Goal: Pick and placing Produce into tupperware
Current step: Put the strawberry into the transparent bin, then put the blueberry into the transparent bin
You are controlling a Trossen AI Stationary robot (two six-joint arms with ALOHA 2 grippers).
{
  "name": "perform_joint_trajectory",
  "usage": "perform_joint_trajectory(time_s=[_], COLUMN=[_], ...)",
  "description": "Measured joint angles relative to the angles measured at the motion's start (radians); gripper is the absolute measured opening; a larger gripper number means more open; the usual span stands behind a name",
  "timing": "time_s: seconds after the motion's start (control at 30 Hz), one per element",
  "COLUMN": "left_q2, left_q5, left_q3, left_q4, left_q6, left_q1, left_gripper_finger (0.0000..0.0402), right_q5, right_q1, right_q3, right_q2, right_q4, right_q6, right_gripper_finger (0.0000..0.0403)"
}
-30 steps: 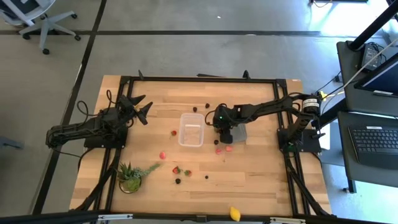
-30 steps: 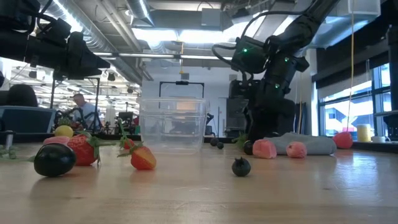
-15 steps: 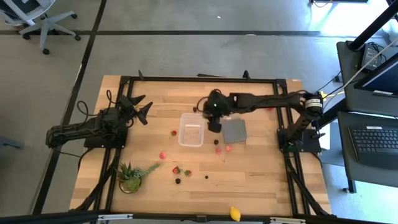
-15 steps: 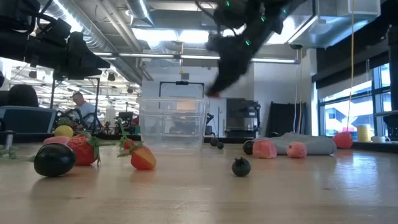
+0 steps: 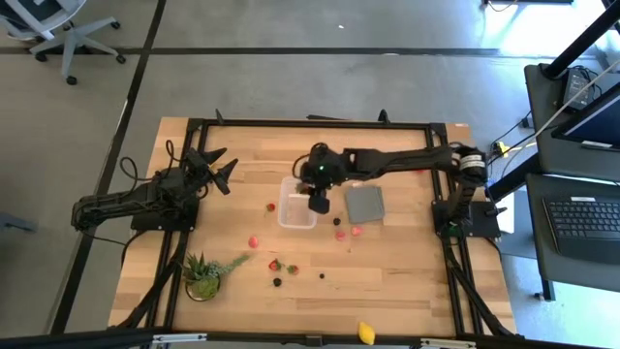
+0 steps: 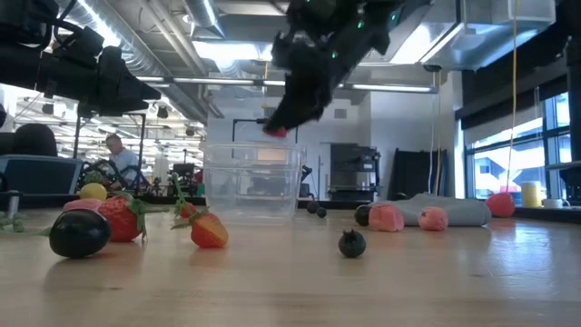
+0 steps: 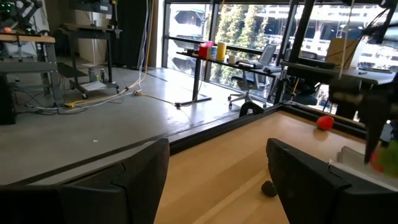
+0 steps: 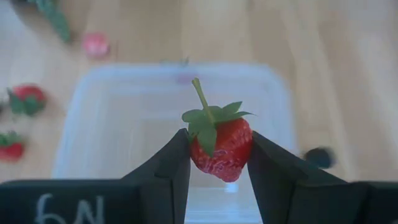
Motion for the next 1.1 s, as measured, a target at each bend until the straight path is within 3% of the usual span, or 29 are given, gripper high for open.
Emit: perform_joint_trajectory(time_s=[0.33,0.77,1.1], left_q2=[0.0,0.0,0.0], left_q5=[0.0,0.0,0.0], left_q3=[0.0,0.0,0.0], left_q4=[0.0,0.0,0.0], left_q6=[0.0,0.0,0.0], left_q1=[0.0,0.0,0.0], left_gripper_finger=[0.0261,0.0261,0.0261], right_q5=[-0.003,-0.002,0.001], right_q1=[0.011,0.011,-0.047], right_q3=[0.0,0.0,0.001], right_q2=[0.046,0.042,-0.084], right_q4=[0.007,0.002,-0.185], right_q6=[0.041,0.019,0.094], right_gripper_finger=[0.017,0.0176,0.0177])
